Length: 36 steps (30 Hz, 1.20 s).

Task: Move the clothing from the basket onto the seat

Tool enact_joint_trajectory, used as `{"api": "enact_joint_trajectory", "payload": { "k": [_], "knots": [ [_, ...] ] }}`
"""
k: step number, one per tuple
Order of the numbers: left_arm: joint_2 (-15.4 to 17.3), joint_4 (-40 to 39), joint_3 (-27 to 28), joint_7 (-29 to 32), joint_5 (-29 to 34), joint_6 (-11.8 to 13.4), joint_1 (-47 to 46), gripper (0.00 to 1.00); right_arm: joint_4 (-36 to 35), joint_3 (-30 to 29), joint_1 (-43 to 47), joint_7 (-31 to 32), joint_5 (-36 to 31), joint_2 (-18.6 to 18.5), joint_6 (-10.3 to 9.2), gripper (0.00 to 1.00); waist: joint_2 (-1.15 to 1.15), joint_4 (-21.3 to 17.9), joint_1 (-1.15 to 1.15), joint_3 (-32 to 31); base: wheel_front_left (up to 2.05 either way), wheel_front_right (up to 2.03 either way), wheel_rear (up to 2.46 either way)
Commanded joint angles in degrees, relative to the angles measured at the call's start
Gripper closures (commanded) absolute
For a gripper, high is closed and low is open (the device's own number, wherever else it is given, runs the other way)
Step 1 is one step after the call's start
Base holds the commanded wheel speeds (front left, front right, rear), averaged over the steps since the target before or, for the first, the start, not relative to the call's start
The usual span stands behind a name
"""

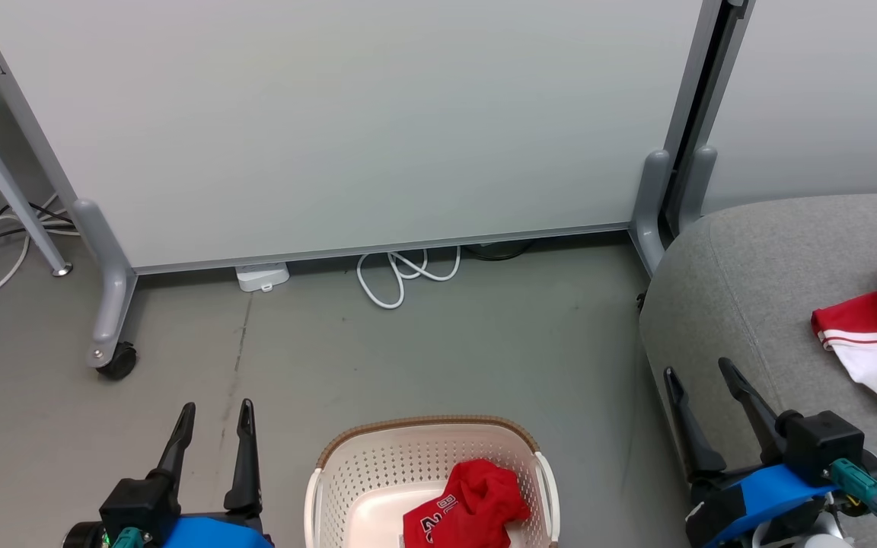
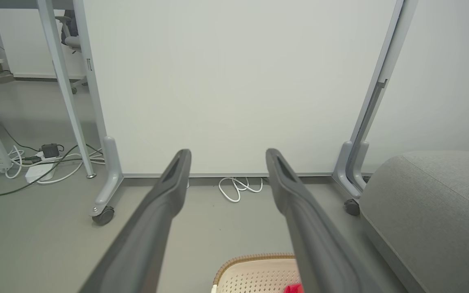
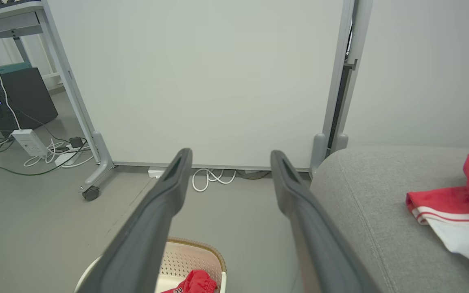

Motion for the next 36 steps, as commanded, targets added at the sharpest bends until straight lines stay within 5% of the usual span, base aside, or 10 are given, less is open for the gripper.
{"api": "enact_joint_trajectory", "payload": {
  "k": [1,36],
  "knots": [
    [-0.1,0.3,0.2,-0.3,0.2,-0.4,0.3,0.0,0.4,0.0,0.0,-0.2,-0.1,0.3,0.01,0.0,0.0,0.0,0.0,0.0,0.0,0.0,0.0],
    [-0.3,1.0,-2.1,-0.3,0.0,-0.4,-1.5,0.0,-0.5,1.9,-2.0,-0.4,1.2,-0.2,0.01,0.0,0.0,-3.7,0.0,4.8,0.0,0.0,0.0]
  ]
}}
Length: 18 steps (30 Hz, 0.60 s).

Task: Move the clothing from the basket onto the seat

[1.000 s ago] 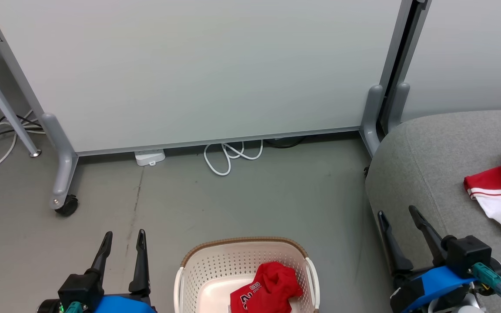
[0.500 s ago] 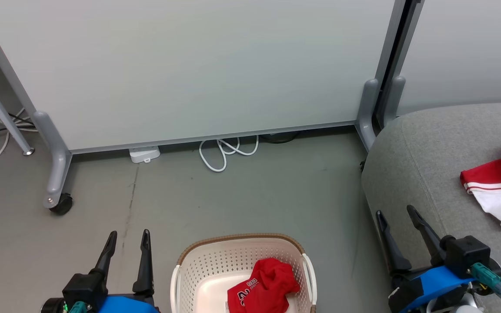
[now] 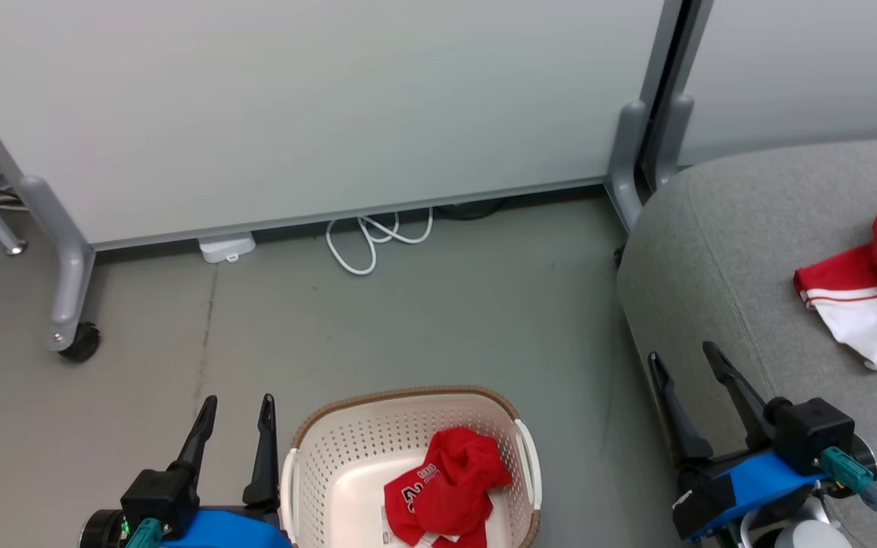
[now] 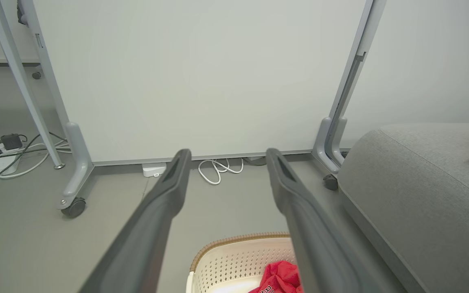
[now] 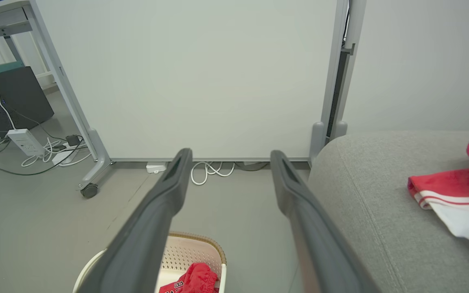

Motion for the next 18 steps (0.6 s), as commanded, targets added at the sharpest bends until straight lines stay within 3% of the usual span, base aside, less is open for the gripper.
{"api": "enact_joint_trajectory", "payload": {
  "k": [1,11,18],
  "knots": [
    [0.1,0.1,-0.2,-0.3,-0.1,-0.1,-1.1,0.0,-0.4,0.2,-0.9,0.1,0.3,-0.4,0.01,0.0,0.0,-1.2,-0.01,1.4,0.0,0.0,0.0],
    [0.0,1.7,-2.2,-0.2,0.2,0.0,-5.9,0.0,-2.7,2.1,-4.2,-0.6,-0.6,-0.8,0.01,0.0,0.0,-7.2,-0.01,10.9,0.0,0.0,0.0],
    [2.3,9.2,-6.6,-0.2,1.0,0.0,-12.3,0.0,-3.0,4.4,-7.6,-1.7,-0.9,-0.2,0.01,0.0,0.0,-11.9,-0.01,19.4,0.0,0.0,0.0]
  ]
}}
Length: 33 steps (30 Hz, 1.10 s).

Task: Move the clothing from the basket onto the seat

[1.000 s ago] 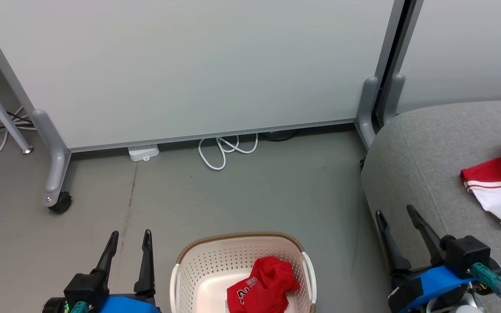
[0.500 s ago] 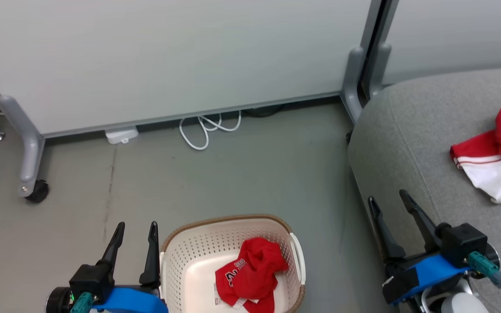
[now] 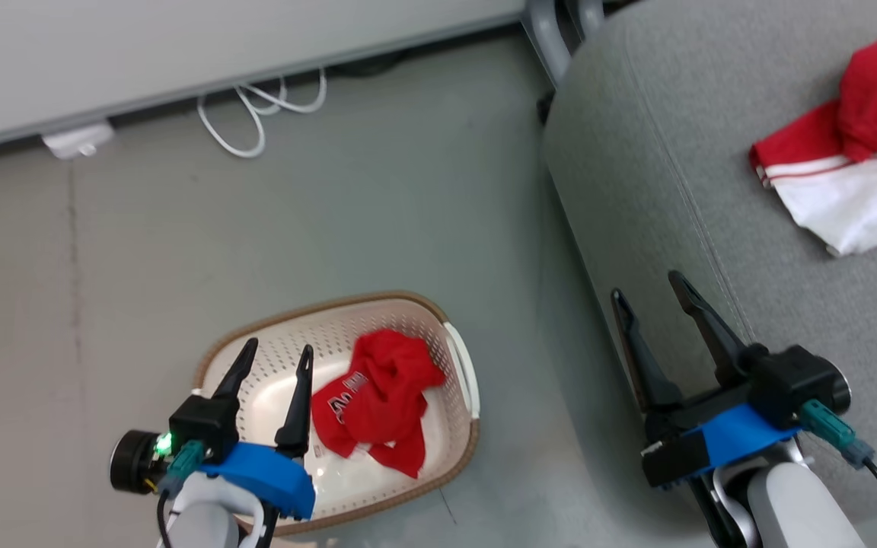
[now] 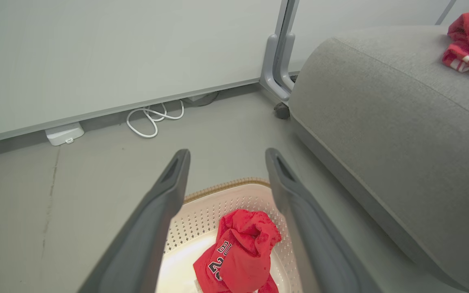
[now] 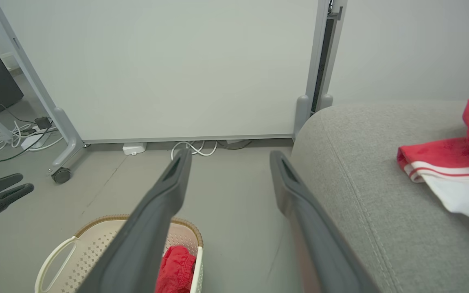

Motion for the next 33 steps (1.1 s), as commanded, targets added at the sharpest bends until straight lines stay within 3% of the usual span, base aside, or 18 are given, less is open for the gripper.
{"api": "enact_joint_trajectory", "payload": {
  "k": [1,6,16,24,33],
  "knots": [
    [0.8,1.6,-0.8,-0.2,0.2,0.0,-2.6,0.0,0.0,0.8,-1.8,-0.6,-0.2,0.2,0.01,0.0,0.0,-4.2,0.0,5.8,0.0,0.0,0.0],
    [2.8,9.3,-3.8,-0.2,-0.5,0.0,-8.6,0.0,0.8,4.2,-5.8,-2.3,0.2,0.9,0.0,0.0,0.0,-8.5,0.0,12.0,0.0,0.0,0.0],
    [5.9,20.6,-10.6,-0.1,-3.0,0.0,-18.4,0.0,1.5,7.1,-9.5,-4.5,1.2,2.1,0.01,0.0,0.0,-13.3,0.0,22.0,0.0,0.0,0.0],
    [9.0,25.8,-19.7,0.7,-7.7,0.0,-25.6,0.0,2.1,8.8,-11.5,-5.4,2.3,3.0,0.01,0.0,0.0,-15.2,0.0,28.5,0.0,0.0,0.0],
    [12.2,30.8,-22.0,1.9,-10.2,0.0,-32.1,0.0,-0.2,10.5,-13.9,-5.4,3.9,3.3,0.01,0.0,0.0,-16.6,0.0,34.2,0.0,0.0,0.0]
  ]
}}
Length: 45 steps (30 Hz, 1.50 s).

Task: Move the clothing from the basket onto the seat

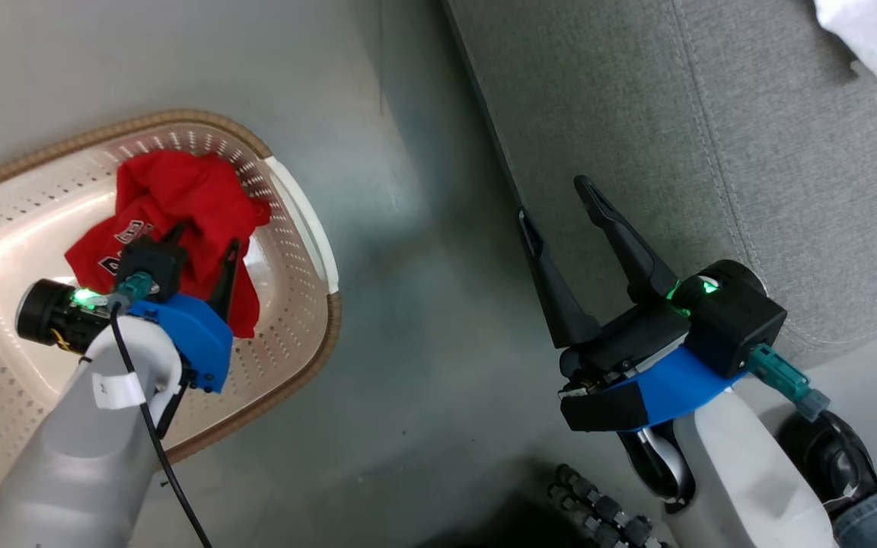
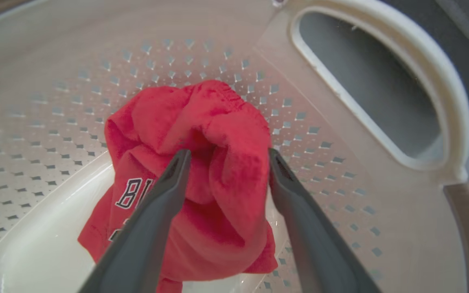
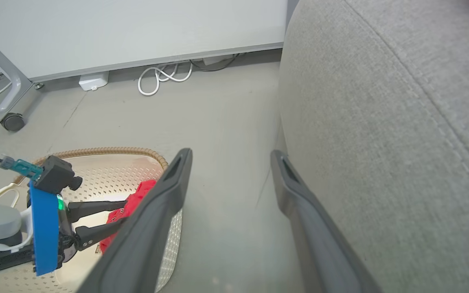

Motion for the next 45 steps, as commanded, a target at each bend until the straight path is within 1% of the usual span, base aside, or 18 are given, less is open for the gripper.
{"api": "enact_joint_trajectory", "payload": {
  "k": [1,4,7,12,18,19,20,21,43,45],
  "knots": [
    [0.8,1.0,-0.3,0.6,-0.3,0.0,-1.5,0.0,-0.8,0.5,-1.3,-0.2,0.8,0.3,0.01,0.0,0.0,-0.8,-0.01,1.9,0.0,0.0,0.0],
    [1.6,2.4,-1.5,2.0,-0.6,0.0,-3.0,0.0,-1.7,1.2,-1.5,-0.2,2.0,0.3,0.01,0.0,0.0,-1.2,-0.01,3.5,0.0,0.0,0.0],
    [2.4,4.3,-1.3,2.7,-1.1,0.2,-4.3,0.0,-1.8,1.6,-1.7,-0.2,2.3,0.3,0.01,0.0,0.0,-1.5,-0.01,4.5,0.0,0.0,0.0],
    [1.7,7.1,-1.7,3.8,-1.4,0.3,-5.7,0.0,-2.4,1.1,-0.8,-0.2,2.4,0.3,0.01,0.0,0.0,-1.3,-0.01,5.2,0.0,0.0,0.0],
    [1.0,9.3,-2.3,3.3,-1.7,0.3,-6.7,0.0,-2.9,1.2,-0.6,-0.2,2.9,0.3,0.01,0.0,0.0,-1.3,-0.01,5.4,0.0,0.0,0.0],
    [0.9,9.6,-2.4,3.2,-1.8,0.3,-6.9,0.53,-2.9,1.3,-0.6,-0.2,2.9,0.3,0.01,0.0,0.0,-1.3,-0.01,5.4,0.0,0.0,0.0],
    [0.8,9.9,-2.4,3.0,-1.8,0.5,-7.0,0.8,-3.0,1.4,-0.7,-0.2,3.0,0.3,0.01,0.0,0.0,-1.3,-0.01,5.4,0.0,0.0,0.0],
    [0.8,10.2,-2.5,2.7,-1.8,0.4,-7.1,1.0,-3.0,1.4,-0.8,-0.2,3.1,0.3,0.01,0.0,0.0,-1.4,-0.01,5.4,0.0,0.0,0.0],
    [0.3,13.7,-3.3,0.5,-4.3,-0.1,-8.5,1.0,-2.7,2.7,-2.9,-0.2,3.8,0.3,0.01,0.0,0.0,-1.6,-0.01,4.4,0.0,0.0,0.0],
    [-0.3,13.8,-3.3,0.1,-4.7,-0.1,-7.9,1.0,-2.4,2.7,-3.1,-0.2,3.5,0.3,0.01,0.0,0.0,-1.3,-0.01,3.7,0.0,0.0,0.0]
  ]
}}
